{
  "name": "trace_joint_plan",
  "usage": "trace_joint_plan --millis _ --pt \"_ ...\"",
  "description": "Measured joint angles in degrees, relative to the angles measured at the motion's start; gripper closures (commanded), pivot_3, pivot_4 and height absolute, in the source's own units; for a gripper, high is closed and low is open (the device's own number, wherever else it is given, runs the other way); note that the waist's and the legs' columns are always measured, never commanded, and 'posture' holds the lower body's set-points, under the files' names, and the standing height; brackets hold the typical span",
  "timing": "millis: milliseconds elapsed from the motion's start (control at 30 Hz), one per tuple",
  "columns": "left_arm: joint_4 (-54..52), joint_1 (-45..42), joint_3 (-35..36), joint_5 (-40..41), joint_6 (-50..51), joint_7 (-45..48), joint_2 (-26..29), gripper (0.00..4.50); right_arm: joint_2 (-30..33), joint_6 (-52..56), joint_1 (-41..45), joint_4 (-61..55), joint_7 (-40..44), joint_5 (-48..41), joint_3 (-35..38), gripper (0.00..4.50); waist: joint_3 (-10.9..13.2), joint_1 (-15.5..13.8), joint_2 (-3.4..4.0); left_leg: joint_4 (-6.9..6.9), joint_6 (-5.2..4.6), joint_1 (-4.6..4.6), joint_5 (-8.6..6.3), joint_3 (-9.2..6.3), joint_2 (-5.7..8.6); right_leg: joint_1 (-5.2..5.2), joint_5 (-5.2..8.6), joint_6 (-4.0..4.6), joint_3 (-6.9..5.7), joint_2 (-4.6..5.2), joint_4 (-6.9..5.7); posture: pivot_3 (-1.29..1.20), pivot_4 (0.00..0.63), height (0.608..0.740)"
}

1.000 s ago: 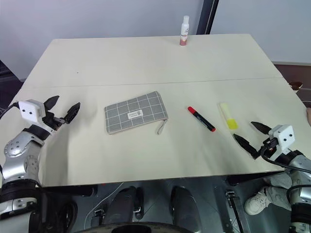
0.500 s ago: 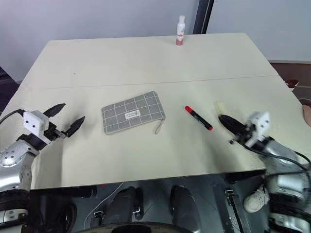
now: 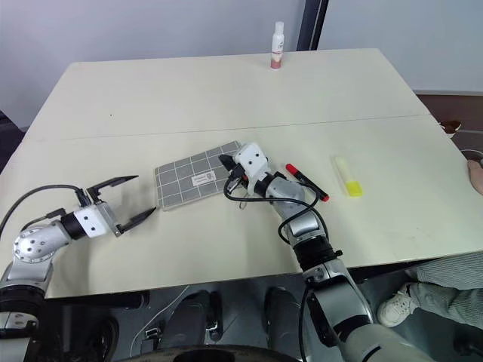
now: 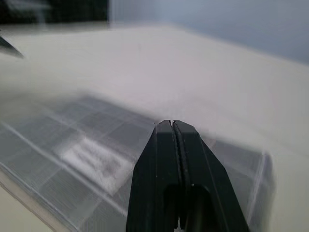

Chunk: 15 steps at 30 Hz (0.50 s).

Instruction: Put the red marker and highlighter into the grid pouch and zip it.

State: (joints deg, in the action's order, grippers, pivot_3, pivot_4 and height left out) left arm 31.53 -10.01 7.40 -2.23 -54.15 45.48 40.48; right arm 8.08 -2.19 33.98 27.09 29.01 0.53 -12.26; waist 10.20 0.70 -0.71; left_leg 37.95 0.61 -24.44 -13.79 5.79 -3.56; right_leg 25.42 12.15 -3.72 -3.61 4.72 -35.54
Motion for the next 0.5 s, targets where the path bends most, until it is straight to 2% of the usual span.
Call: trace_joint_plan --millis 233,467,500 --pt "6.6 -4.3 -2.5 -5.1 -5.2 -6.1 1.1 0.00 3.4 -3.1 0.1 2.3 -1.8 6.0 -1.8 4.46 -0.1 0.2 0.06 0.00 0.01 0.22 0.00 0.10 -0.12 0.00 0.01 0.01 0.00 -0.09 -0.31 0.00 0.150 0.740" --pt "10.8 -10.4 -7.4 -7.2 -5.5 -9.5 -2.5 0.00 3.4 -3.0 -1.9 0.1 -0.4 6.0 -1.9 4.46 -0.1 0.0 0.07 0.07 0.03 0.26 0.02 0.22 -0.09 -0.04 0.01 0.00 0.02 -0.04 -0.39 0.00 0.150 0.740" --pt "11.1 -11.1 -8.2 -7.1 -5.5 -9.4 -2.9 0.25 3.4 -2.8 -1.9 -0.1 -0.4 6.0 -1.9 4.49 -0.1 0.0 0.06 0.08 0.03 0.27 0.02 0.22 -0.09 -0.05 0.01 0.00 0.02 -0.04 -0.39 0.00 0.150 0.740"
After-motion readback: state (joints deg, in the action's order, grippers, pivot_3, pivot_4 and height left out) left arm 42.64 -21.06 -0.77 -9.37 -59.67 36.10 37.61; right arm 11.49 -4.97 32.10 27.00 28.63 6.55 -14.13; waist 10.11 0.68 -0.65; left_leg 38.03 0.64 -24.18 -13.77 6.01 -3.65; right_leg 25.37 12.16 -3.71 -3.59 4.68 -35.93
